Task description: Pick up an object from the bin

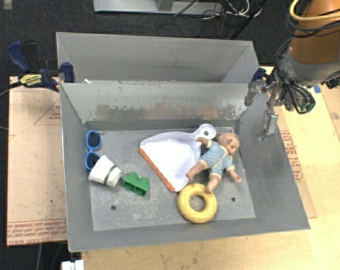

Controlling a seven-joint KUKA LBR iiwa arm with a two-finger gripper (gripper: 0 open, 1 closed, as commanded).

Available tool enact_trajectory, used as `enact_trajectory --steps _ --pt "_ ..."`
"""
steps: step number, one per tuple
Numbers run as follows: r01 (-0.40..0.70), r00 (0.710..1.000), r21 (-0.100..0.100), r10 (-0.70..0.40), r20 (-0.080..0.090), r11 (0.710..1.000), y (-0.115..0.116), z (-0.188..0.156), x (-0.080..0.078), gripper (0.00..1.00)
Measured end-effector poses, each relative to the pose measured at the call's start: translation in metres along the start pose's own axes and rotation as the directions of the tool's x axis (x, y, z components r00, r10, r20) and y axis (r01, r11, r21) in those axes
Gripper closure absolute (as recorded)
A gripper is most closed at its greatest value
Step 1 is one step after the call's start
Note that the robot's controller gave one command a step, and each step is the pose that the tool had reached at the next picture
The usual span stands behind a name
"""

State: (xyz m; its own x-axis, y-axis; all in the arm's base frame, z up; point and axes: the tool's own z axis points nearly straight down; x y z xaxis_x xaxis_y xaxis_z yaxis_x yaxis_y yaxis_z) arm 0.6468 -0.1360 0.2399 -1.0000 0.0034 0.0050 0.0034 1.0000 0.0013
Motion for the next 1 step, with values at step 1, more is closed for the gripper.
enact_trajectory --steps 1 --pt "0.002 1.0 0.002 -0.002 0.008 1.0 0.0005 -0.0057 -0.0011 0.0"
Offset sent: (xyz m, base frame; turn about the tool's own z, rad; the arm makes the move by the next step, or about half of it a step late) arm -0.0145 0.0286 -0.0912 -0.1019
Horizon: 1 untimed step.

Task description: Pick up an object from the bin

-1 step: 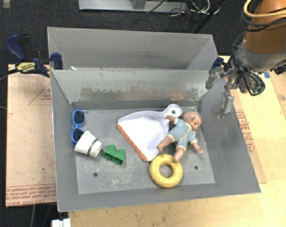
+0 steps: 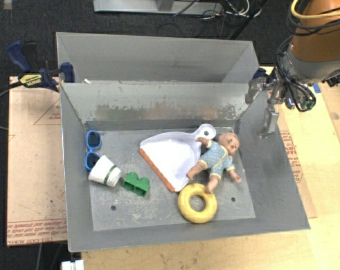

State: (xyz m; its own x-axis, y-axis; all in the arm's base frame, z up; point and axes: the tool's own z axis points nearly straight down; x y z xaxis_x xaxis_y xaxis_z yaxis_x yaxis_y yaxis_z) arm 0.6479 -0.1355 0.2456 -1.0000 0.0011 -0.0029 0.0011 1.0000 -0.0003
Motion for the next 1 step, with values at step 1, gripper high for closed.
enact_trajectory --steps 1 --pt "0.055 0.998 0.0 -0.055 0.002 0.998 0.0157 0.0539 0.008 0.0"
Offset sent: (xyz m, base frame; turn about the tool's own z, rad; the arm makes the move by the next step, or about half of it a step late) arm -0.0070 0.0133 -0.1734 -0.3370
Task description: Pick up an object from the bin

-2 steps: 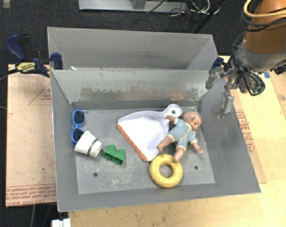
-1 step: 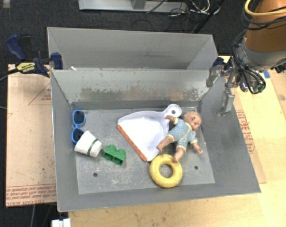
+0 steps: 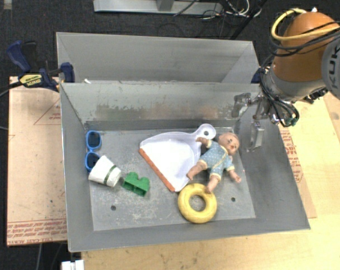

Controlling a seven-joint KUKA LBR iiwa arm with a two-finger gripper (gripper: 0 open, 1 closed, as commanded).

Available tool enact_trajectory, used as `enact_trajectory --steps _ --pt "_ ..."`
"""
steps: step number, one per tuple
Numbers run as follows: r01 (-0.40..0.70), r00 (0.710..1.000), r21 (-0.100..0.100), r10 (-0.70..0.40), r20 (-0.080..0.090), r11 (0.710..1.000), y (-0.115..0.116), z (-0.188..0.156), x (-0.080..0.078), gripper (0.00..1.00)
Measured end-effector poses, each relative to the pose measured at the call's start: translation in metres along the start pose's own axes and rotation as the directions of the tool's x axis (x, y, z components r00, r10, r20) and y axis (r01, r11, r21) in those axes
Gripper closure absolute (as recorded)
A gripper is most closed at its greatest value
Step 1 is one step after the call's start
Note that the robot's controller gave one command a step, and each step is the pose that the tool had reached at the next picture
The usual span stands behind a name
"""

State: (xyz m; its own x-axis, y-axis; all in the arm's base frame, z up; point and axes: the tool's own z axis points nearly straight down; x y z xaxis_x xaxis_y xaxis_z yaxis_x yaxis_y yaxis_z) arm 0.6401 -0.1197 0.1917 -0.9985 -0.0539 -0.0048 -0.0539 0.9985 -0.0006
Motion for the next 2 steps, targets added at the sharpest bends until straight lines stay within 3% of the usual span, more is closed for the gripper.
enact_trajectory --steps 1,2 --pt "0.165 0.986 0.0 -0.165 0.002 0.986 0.002 0.068 -0.001 0.0" --pt "0.208 0.978 -0.003 -0.208 -0.003 0.978 0.006 0.102 0.006 0.0"
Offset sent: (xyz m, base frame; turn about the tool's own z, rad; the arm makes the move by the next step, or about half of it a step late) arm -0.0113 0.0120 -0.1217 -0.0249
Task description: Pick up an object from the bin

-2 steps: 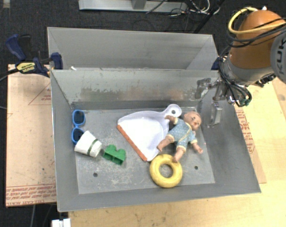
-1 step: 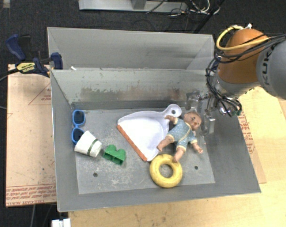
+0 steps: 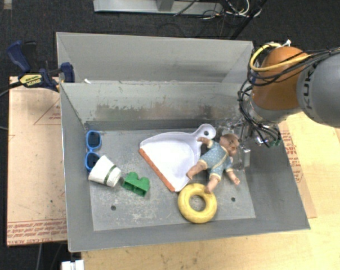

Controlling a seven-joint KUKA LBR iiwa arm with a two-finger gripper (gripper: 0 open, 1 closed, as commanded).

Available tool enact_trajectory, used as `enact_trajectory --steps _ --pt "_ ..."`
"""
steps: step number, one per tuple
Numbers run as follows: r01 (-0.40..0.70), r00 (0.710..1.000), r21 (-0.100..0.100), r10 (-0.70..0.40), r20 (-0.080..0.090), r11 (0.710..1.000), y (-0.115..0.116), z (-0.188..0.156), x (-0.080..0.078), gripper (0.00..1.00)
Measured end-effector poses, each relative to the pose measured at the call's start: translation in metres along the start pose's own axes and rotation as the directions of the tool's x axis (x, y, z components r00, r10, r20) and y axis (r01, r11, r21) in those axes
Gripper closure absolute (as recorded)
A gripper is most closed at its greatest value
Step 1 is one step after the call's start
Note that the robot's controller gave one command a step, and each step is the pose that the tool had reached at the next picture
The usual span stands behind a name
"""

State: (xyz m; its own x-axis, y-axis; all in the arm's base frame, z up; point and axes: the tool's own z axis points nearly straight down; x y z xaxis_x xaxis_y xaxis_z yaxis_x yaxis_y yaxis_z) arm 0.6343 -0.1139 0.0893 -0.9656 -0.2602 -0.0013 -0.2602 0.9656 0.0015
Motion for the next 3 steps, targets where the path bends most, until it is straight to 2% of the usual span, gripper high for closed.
enact_trajectory --steps 1,2,3 --pt "-0.01 1.0 0.006 0.009 0.009 1.0 0.026 0.013 -0.01 1.0" --pt "-0.01 1.0 0.006 0.01 0.009 1.0 0.026 0.013 -0.01 1.0" --pt "0.256 0.967 0.009 -0.256 0.011 0.967 0.031 -0.045 -0.022 1.0"
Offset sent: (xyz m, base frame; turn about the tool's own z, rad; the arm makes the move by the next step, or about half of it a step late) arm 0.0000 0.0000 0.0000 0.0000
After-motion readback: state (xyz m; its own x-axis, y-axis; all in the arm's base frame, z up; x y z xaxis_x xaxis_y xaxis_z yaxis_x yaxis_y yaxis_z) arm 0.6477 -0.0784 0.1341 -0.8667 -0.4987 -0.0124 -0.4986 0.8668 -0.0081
